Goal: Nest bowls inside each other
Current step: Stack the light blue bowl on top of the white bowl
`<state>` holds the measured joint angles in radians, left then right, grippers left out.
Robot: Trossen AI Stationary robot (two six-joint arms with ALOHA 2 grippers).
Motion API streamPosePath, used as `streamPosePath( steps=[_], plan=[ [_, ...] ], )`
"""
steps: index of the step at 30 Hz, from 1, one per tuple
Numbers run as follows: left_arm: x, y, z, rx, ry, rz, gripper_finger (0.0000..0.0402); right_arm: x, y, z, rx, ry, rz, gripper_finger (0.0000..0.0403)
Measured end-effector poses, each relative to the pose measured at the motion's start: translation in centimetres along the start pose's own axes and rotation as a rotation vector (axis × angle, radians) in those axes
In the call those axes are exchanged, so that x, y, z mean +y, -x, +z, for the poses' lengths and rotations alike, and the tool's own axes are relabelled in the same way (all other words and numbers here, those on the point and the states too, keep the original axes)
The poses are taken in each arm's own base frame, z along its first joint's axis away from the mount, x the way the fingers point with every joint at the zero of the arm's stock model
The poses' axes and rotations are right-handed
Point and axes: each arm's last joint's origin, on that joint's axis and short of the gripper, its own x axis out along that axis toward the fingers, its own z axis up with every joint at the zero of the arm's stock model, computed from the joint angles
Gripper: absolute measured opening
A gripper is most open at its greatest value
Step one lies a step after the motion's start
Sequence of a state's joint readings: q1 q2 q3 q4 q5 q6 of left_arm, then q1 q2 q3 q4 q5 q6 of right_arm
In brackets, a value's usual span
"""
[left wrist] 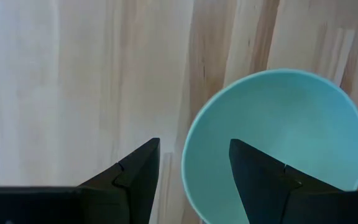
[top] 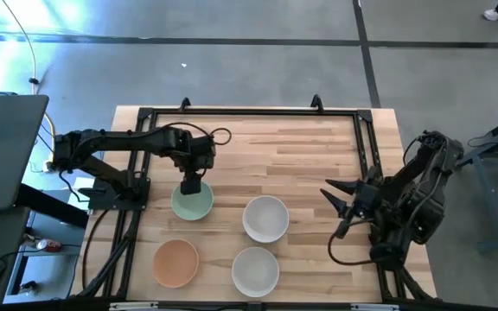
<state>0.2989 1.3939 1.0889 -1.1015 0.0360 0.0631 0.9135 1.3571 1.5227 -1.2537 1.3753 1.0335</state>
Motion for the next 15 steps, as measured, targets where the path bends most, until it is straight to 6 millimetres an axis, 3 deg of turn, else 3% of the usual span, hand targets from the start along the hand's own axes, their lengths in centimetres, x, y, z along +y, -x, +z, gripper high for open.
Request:
streamPosePath(
  steps=[15],
  plan=[
    [-0.8,-3.5,1.4,0.138,-0.063,-0.006,0.0184,0.2,0.9,-0.1,-0.021,-0.04,0.028,0.0119]
  ],
)
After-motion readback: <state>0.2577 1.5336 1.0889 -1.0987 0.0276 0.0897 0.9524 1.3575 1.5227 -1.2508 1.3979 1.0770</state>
